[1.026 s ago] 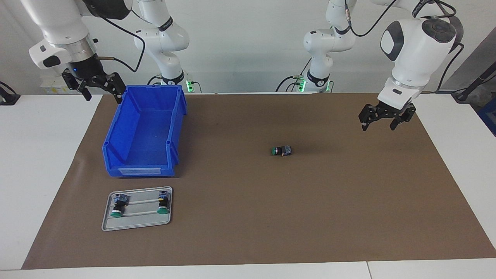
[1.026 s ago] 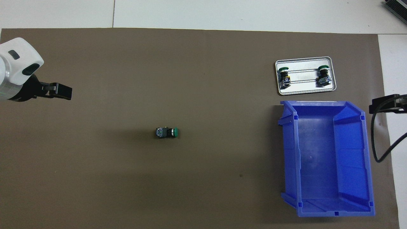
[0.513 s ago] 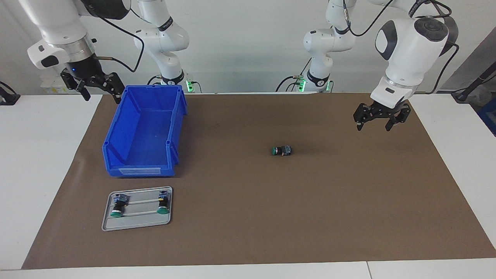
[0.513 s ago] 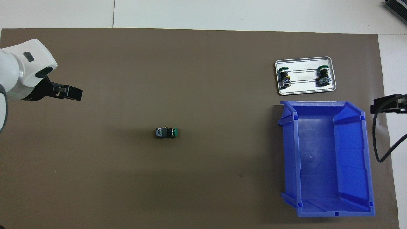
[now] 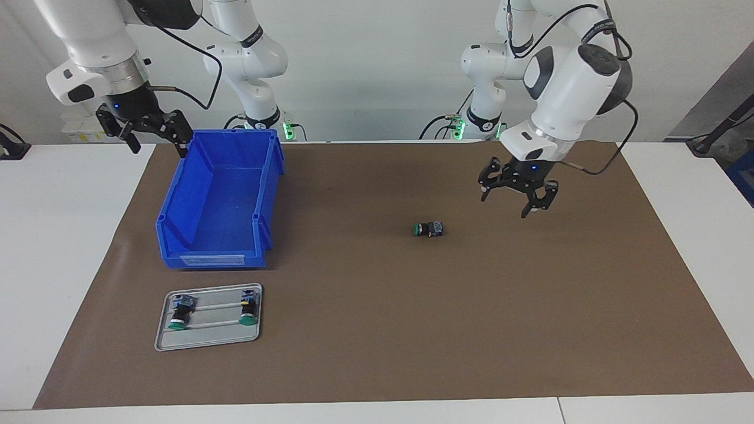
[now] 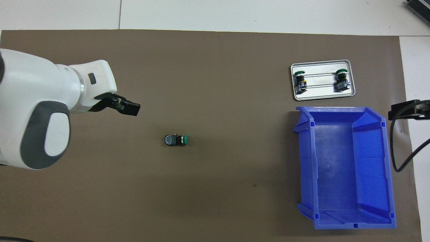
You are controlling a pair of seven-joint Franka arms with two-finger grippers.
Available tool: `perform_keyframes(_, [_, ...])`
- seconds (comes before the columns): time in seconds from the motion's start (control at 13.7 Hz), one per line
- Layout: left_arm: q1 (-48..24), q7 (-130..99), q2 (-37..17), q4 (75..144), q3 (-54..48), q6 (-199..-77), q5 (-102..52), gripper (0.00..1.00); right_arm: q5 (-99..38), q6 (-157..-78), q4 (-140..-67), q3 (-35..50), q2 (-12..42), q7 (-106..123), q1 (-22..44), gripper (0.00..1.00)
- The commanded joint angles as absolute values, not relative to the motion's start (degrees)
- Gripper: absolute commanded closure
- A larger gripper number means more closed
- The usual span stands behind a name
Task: Place and press button with both arms
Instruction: 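Reach the left gripper over the green button module on the table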
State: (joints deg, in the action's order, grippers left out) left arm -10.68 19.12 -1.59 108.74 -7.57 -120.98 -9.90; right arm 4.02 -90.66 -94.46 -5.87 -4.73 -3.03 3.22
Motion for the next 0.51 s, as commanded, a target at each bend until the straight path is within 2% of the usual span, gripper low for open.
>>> perform_keyframes(0.0, [-14.49, 23.98, 0.79, 115.47, -6.59, -126.99, -10.81, 0.0, 3.34, -91.14, -95.36, -4.92, -5.62, -2.64, 2.37, 0.0])
perform_keyframes(0.44, [-16.0, 29.77, 1.41, 116.1, -6.59, -125.95, -10.81, 0.0, 3.25, -91.14, -95.36, -4.92, -5.62, -2.64, 2.37, 0.0])
